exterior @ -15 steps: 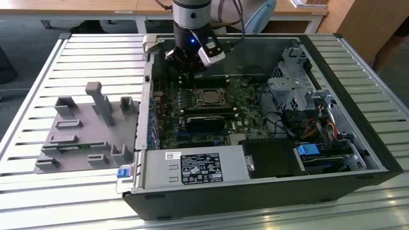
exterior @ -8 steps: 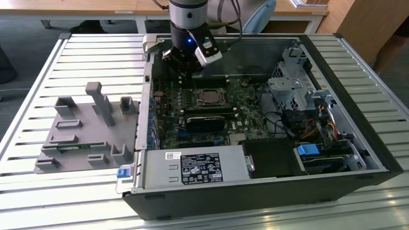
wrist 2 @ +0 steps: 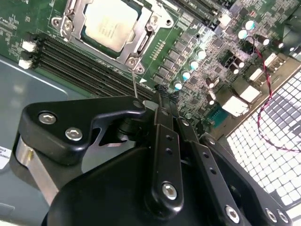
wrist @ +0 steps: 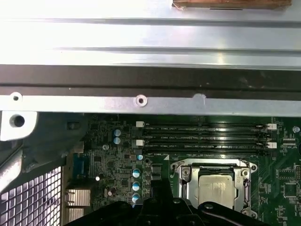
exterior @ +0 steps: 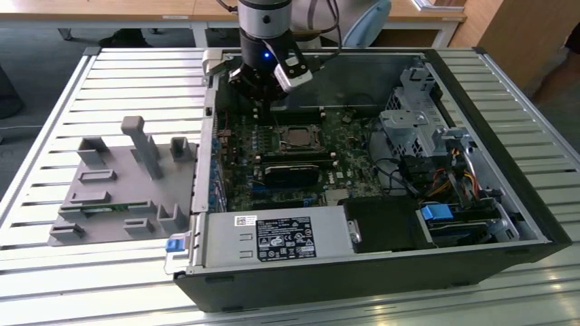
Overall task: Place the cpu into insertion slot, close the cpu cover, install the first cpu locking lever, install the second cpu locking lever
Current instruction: 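Install the first cpu locking lever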
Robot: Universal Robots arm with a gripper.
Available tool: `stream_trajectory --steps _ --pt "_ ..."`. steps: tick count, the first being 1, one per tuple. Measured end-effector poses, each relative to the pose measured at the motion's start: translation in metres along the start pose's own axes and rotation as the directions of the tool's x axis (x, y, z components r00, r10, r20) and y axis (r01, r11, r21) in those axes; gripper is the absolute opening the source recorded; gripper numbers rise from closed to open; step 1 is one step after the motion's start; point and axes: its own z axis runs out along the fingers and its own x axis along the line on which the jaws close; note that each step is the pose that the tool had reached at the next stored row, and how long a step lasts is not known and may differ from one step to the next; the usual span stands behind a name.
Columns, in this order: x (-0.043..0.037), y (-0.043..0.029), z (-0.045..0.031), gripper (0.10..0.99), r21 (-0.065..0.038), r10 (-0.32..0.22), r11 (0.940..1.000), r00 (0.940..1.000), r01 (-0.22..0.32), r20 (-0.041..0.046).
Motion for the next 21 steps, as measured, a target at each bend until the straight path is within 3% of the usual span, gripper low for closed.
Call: stream_trajectory --steps 15,21 --pt "0.0014 0.0119 0.0007 0.106 0.0 0.0 1.0 1.0 0.0 0.0" --pt "-0.0043 0.0129 0.0008 0.106 0.0 0.0 1.0 1.0 0.0 -0.0013"
